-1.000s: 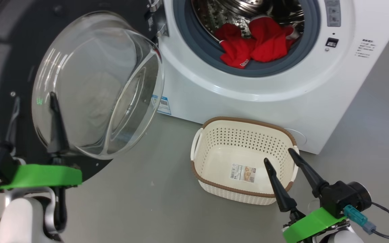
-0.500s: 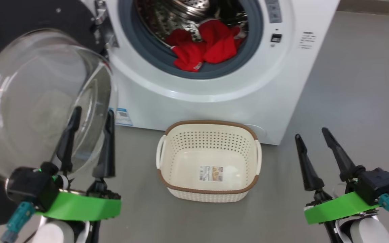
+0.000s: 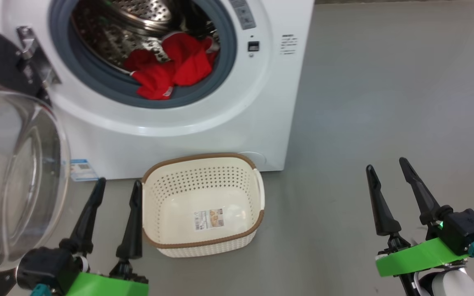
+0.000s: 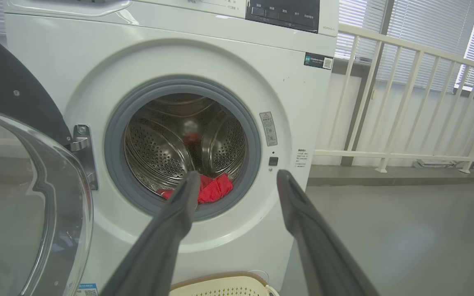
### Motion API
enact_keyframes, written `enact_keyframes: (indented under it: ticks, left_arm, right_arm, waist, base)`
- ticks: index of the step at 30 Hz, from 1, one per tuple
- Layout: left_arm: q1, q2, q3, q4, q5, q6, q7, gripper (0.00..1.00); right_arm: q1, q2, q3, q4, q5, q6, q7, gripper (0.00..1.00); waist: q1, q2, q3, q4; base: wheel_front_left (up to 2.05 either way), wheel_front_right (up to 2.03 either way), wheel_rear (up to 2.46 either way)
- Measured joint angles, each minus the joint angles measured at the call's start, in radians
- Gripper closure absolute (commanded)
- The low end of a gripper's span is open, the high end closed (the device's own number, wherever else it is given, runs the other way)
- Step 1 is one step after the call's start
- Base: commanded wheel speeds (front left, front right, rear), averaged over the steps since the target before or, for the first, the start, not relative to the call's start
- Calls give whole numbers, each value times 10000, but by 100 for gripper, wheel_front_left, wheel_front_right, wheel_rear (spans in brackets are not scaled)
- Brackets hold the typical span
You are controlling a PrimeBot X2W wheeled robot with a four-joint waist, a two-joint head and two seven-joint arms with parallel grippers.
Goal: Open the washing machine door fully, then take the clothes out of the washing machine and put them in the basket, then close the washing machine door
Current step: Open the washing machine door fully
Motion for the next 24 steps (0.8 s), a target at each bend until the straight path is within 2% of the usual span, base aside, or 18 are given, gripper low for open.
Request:
enact_keyframes:
  ticks: [5, 10, 24]
  left_arm:
    - [477, 176, 21, 199, -75, -81, -67, 0]
    - [891, 186, 198, 259, -334, 10, -88, 0]
    - [1334, 245, 332, 270, -313, 174, -255, 0]
  right_arm:
    - [287, 4, -38, -61, -12, 0, 0, 0]
    - [523, 8, -186, -178, -12, 0, 0, 0]
    - [868, 44, -215, -290, -12, 0, 0, 0]
  waist:
    - [0, 0, -102, -558]
    - [0, 0, -307, -841]
    - [0, -1, -554, -861]
  base:
    - [0, 0, 0]
    - [0, 0, 0]
    - [0, 0, 0]
